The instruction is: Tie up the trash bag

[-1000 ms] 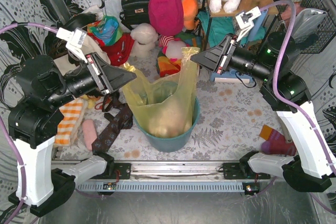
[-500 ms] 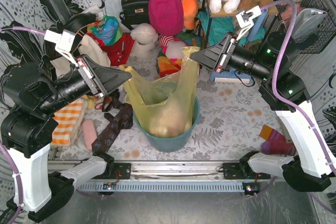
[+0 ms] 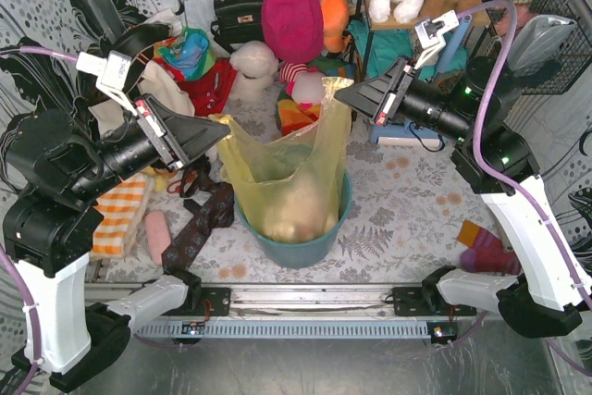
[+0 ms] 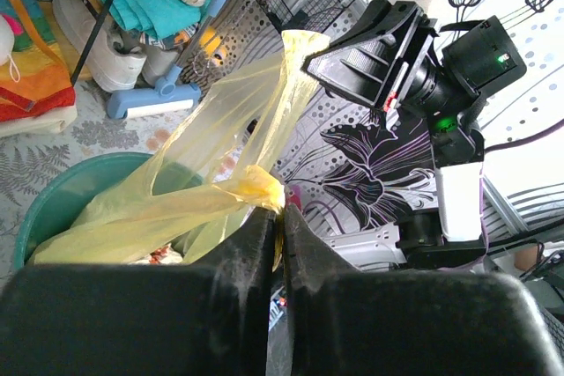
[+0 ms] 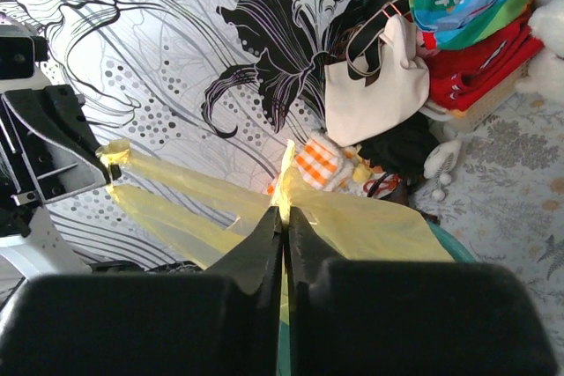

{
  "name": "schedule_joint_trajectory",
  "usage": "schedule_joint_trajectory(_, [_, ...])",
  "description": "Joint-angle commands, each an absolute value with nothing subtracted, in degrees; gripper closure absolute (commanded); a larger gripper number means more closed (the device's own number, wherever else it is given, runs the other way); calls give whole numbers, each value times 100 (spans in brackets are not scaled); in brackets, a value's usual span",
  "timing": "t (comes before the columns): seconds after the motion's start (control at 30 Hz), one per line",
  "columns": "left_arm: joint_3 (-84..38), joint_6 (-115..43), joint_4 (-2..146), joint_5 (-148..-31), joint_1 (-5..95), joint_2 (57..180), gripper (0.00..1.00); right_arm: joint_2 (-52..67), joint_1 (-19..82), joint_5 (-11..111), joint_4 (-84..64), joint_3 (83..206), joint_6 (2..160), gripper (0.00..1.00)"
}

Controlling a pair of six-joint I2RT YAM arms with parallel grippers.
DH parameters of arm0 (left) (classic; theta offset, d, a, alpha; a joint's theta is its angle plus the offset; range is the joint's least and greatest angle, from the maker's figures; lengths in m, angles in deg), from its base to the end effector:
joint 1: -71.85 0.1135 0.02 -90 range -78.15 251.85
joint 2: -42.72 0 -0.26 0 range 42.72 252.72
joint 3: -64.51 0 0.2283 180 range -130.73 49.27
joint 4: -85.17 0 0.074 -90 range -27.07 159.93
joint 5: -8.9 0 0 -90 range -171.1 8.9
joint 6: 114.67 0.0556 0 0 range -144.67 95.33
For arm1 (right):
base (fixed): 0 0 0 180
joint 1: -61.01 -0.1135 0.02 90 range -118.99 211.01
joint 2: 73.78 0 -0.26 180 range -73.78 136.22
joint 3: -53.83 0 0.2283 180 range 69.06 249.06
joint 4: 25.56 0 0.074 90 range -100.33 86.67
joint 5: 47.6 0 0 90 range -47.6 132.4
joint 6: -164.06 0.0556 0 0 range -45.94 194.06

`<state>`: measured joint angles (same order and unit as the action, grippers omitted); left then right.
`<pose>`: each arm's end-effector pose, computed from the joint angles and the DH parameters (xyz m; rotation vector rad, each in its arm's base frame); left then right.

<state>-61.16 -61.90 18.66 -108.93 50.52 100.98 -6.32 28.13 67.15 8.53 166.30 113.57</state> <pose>0.0782 -0.0584 0.5473 0.1811 1.6731 -1.1635 0.1587 0.1303 0.5387 -0.3084 1.5065 1.3263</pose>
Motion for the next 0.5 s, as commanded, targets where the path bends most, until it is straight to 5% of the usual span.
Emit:
schedule_joint_trajectory(0.0, [-6103,-6128,2240,-10811,5067,10042,88,-672,2788,6662,471,16581,11453,100])
schedule_joint_trajectory(0.1, [-6010,-6146,2419,-10696,5067,9939,100,-689,2782,6750,404,16600,11495,100])
schedule_joint_trajectory(0.47, [-6189,-6561,3520,-10445,5067,9783,100,-462,2783,7450,-458,17508,12036,100])
